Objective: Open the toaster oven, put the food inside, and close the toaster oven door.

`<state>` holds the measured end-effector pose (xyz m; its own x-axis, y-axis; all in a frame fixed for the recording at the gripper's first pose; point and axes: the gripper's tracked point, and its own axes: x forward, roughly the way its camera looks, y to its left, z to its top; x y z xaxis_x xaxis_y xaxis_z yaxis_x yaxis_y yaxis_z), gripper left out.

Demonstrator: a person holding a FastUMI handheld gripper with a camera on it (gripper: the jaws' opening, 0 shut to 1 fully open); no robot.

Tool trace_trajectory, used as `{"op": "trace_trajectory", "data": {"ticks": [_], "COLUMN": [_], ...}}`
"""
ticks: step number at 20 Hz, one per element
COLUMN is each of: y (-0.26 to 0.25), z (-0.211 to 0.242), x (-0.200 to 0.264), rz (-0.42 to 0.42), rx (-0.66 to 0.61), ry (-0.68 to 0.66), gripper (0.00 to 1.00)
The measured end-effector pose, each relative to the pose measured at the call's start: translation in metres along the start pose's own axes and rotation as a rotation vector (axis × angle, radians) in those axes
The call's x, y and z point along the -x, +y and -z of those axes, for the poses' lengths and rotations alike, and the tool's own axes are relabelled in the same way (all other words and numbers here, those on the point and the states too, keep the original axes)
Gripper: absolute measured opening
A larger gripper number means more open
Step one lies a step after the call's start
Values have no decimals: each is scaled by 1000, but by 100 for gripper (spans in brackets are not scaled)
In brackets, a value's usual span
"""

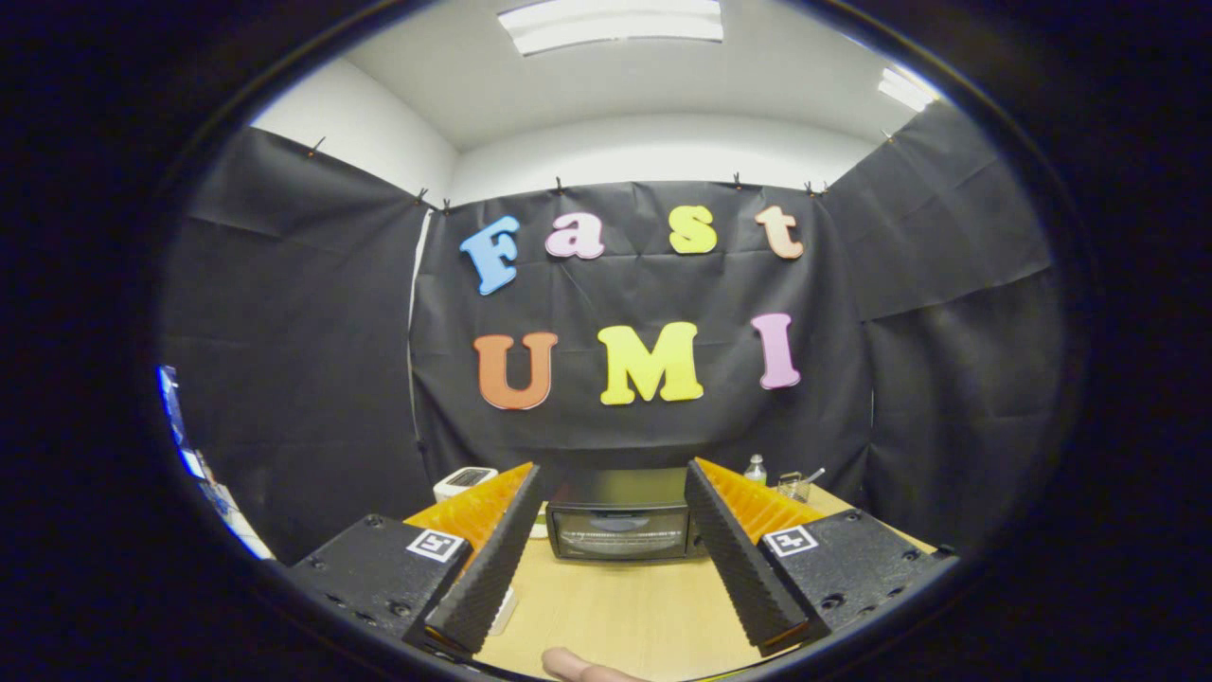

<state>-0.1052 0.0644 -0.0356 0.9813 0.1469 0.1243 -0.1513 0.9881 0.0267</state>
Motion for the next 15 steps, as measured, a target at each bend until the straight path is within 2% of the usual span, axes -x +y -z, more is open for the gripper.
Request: {"op": "trace_trajectory", "data": {"ticks": [5, 15], "y": [0, -1], "z": [3, 10], "x": [11, 28], "rz": [8, -37], "rx": [-11, -6], "ry": [6, -20], "gripper": [99, 100]}}
